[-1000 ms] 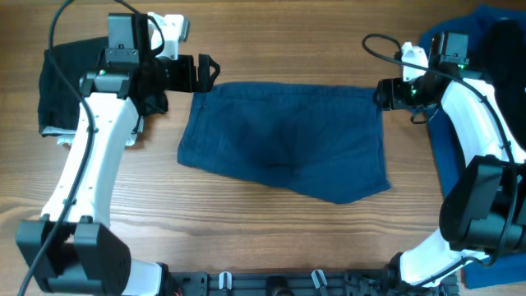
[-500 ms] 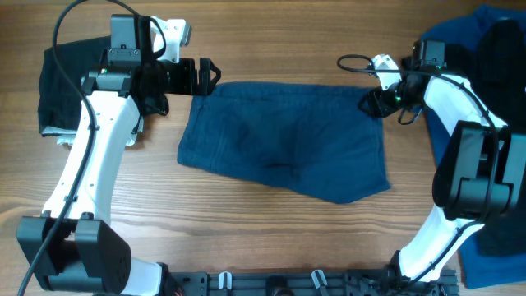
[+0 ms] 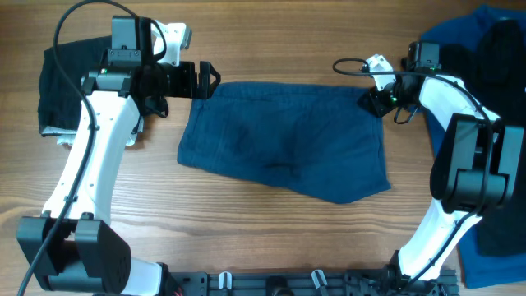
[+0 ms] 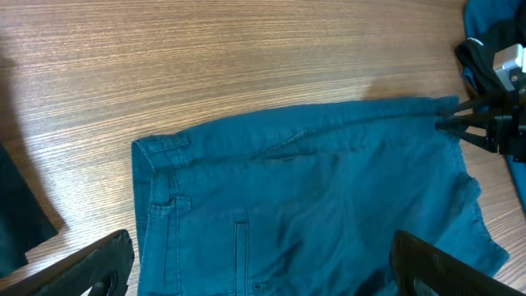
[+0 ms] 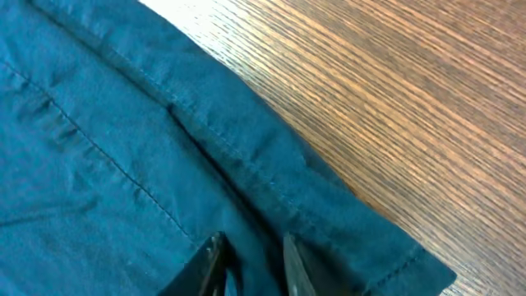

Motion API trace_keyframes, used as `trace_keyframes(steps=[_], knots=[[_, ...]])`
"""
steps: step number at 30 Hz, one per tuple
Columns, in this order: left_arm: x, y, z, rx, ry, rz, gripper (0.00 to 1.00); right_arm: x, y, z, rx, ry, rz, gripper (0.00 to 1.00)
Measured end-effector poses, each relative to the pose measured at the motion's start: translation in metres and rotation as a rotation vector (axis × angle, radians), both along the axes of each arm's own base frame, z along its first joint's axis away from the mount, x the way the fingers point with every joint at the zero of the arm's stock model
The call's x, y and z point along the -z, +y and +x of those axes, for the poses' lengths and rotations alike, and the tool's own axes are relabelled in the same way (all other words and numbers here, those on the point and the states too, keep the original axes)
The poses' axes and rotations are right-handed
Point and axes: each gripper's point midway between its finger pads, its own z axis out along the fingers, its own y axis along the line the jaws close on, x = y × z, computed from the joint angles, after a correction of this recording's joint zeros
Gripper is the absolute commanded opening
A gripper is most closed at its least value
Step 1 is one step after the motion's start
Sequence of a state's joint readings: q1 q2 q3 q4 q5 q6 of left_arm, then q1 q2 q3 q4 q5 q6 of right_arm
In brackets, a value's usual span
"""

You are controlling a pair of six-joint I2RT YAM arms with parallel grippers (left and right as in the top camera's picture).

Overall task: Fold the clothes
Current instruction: 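Reach the left gripper to the shorts' top-left waistband corner and grasp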

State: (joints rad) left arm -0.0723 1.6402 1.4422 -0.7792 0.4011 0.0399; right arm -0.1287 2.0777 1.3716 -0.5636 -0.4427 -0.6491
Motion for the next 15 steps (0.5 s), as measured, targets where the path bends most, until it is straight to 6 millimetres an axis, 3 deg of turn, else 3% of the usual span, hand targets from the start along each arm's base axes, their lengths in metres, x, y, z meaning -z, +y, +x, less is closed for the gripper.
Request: trace_keyframes(steps=[1,4,10,15], knots=[[0.0,0.0,0.0,-0.001,0.001,-0.001,1.0,0.0,0.0,0.0,0.01,0.005,0.005,0.05],[0.002,0.0,0.001,-0.015,0.012,-0.009,1.0,0.0,0.0,0.0,0.029,0.014,0.014,0.04],[0.029,0.0,0.009,-0.034,0.073,-0.008,0.99,0.001,0.001,-0.003,0.069,0.046,0.03,0.04],[0.056,0.005,0.015,-0.052,0.125,0.021,0.81,0.001,0.001,-0.003,0.075,0.05,0.032,0.04]])
